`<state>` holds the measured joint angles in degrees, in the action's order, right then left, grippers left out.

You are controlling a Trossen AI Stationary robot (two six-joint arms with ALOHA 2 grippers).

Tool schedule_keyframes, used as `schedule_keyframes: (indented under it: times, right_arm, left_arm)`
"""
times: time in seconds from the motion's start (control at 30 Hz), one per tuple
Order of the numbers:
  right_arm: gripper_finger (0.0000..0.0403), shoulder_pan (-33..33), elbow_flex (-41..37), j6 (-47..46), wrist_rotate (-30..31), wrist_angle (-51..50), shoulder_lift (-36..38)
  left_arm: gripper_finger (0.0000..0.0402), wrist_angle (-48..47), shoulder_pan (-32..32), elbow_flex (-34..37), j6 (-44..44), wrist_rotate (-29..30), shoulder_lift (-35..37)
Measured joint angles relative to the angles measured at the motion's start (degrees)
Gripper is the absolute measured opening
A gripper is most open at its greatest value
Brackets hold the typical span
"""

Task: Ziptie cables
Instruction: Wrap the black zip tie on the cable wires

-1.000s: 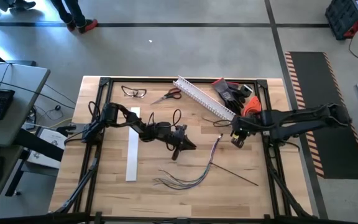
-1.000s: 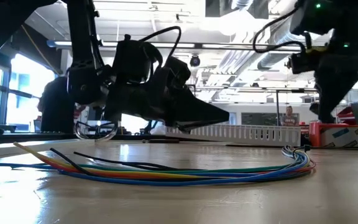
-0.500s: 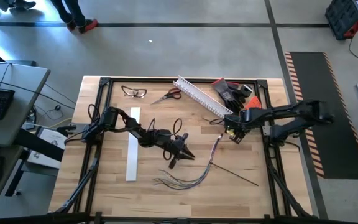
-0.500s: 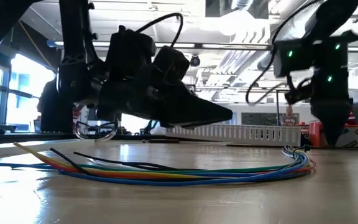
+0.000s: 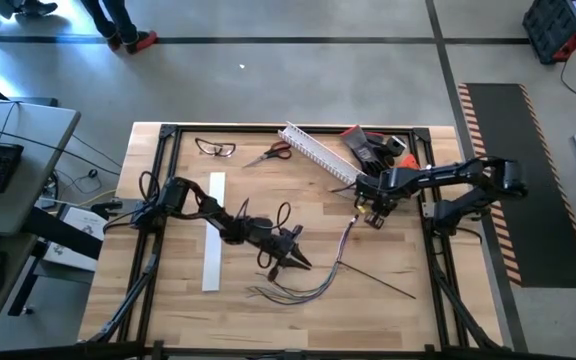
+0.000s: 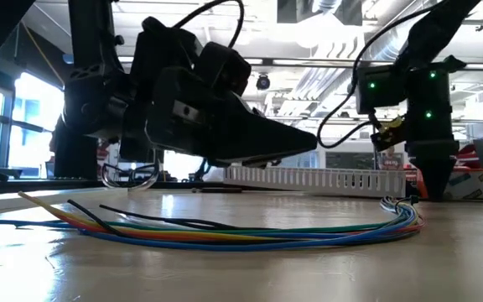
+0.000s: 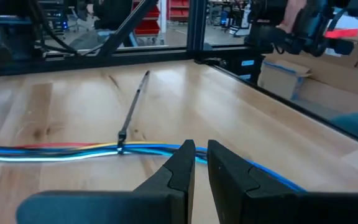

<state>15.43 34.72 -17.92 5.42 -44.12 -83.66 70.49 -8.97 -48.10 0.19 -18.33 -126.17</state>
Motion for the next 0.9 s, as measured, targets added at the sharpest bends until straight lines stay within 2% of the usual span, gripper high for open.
schedule_keyframes:
  times: [0.07,0.17,0.53,0.67,0.77,0.9]
  right_arm:
    - [0.001,-1.13,-0.02,0.21,-1.24,0.49,0.0]
    - [0.0004,-5.43,0.1,-3.83,-1.29,1.09,-0.04]
    - [0.0,-29.4,7.02,-33.35,-5.12,1.49,-0.52]
    - [0.0,-36.6,10.9,-39.27,1.08,-0.38,-0.46]
    - [0.0,-41.22,13.27,-42.63,5.47,-3.1,-0.46]
    - [0.0,-46.35,14.19,-46.29,9.83,-1.71,-1.43]
  left_arm:
    - [0.0025,0.23,-0.66,0.0,-0.44,0.43,0.0]
    - [0.0025,1.15,-1.87,0.0,-2.31,2.95,0.0]
    - [0.0025,0.42,-9.05,-1.91,-2.6,21.86,0.79]
    - [0.0025,-4.18,-9.22,-2.43,-1.04,26.45,4.76]
    - [0.0025,-11.38,-8.93,-2.41,-0.08,26.85,8.52]
    - [0.0025,-17.98,-9.07,-2.75,1.71,27.08,12.76]
